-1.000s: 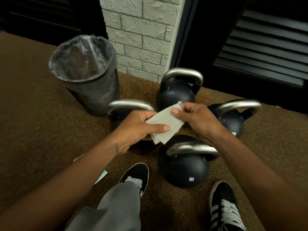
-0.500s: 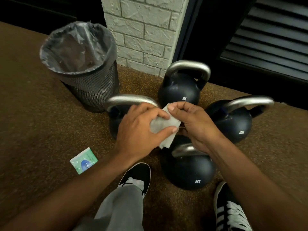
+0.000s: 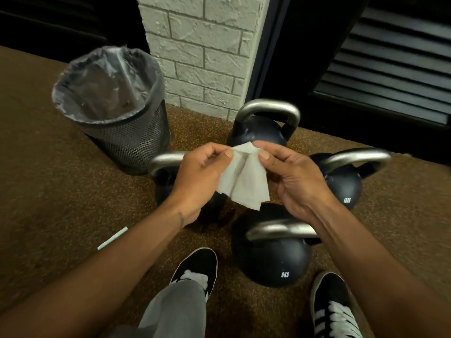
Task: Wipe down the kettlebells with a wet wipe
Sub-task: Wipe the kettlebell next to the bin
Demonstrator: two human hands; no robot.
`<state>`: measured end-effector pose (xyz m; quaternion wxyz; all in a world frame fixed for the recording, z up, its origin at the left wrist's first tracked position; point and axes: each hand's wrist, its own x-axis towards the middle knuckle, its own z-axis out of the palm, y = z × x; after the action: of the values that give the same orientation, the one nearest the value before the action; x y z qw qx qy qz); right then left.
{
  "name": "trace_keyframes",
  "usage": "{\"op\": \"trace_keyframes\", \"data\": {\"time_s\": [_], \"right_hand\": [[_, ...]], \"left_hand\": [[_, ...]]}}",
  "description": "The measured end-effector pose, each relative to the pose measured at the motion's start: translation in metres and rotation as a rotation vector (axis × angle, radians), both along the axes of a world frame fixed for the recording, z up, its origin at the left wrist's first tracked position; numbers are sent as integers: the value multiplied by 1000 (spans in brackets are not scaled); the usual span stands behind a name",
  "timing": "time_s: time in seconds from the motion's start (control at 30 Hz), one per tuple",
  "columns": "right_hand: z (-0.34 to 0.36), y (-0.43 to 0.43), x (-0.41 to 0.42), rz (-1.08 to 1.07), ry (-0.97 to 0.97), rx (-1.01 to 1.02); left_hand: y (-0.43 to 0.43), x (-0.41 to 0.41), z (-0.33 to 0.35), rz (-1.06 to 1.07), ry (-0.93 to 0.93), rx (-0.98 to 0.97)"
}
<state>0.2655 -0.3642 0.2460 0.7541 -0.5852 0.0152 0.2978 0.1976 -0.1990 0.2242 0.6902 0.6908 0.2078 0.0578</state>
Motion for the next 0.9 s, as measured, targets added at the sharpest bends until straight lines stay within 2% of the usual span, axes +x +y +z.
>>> {"op": "trace_keyframes", "data": {"time_s": [0.13,0.27,0.33,0.4,0.43,0.47,0.6,0.7,0.73,0.8,0.9], "right_hand": [[-1,1,-4,62,44,-7],[-3,4,-11,51,-42,-88],[-1,4,-15,61,-100,-126],[0,4,-17,69,-118,-140],[1,4,-18,64,-101,-134],[2,2,-18,54,-68,-119],[2,-8,-16,-12,82,-37],[5,-19,-12,-50,41,-44],[7,-22,-10,-39,7,-62],[11,-26,-7,-14,-56,-89],[16,-29,-3,20,-144,-153]], "left_hand": [[0,-4,1,-85,-7,-44],[1,-11,3,-191,-53,-13],[1,-13,1,-230,-112,233],[2,-14,-2,-239,-172,609],[2,-14,-2,-218,-207,730],[1,-15,-1,-182,-242,754],[0,-15,-1,-25,-206,341],[1,-13,6,32,-128,-133],[2,-12,9,13,-102,-233],[4,-10,12,-34,-69,-344],[7,-7,10,-99,-12,-377]]}}
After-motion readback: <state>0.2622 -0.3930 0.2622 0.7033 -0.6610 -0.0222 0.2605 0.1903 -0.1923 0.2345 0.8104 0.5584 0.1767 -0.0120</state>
